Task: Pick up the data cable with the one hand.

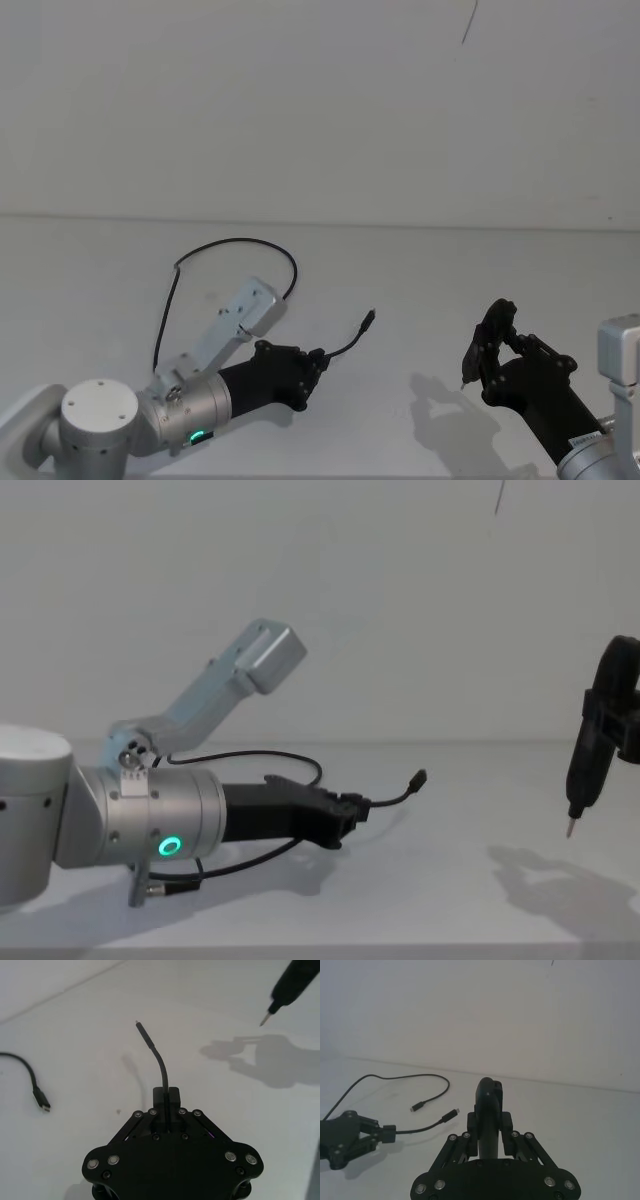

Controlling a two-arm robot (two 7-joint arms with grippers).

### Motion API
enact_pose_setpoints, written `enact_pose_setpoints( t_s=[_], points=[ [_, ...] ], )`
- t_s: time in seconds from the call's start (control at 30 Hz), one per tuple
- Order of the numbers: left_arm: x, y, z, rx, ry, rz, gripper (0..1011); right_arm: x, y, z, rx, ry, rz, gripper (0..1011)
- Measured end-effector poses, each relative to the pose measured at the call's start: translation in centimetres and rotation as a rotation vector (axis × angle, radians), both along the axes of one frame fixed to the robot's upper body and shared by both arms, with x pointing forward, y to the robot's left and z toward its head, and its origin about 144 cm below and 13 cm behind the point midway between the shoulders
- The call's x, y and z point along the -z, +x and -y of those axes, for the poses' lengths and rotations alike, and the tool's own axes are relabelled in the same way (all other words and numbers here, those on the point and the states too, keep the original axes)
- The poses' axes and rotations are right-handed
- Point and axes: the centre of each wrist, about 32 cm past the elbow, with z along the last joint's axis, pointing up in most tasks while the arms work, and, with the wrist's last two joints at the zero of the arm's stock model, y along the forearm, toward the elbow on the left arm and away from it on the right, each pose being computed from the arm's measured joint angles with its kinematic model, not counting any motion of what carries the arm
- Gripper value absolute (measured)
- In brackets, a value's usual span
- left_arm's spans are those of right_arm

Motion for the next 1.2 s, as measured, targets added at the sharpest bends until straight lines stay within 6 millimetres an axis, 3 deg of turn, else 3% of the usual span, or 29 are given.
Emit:
enact_pose_setpoints(
  t_s=[0.6, 1.2],
  points=[
    [-3.3, -2.7, -2.9, 0.150, 0.002, 0.059, 51, 0.0, 0.0, 0.0, 0.000, 0.000, 0.000, 269],
    [-4.4, -4.7, -4.8, 0.173, 0.013, 0.071, 51, -0.1, 0.0, 0.0, -0.008, 0.005, 0.007, 269]
  ],
)
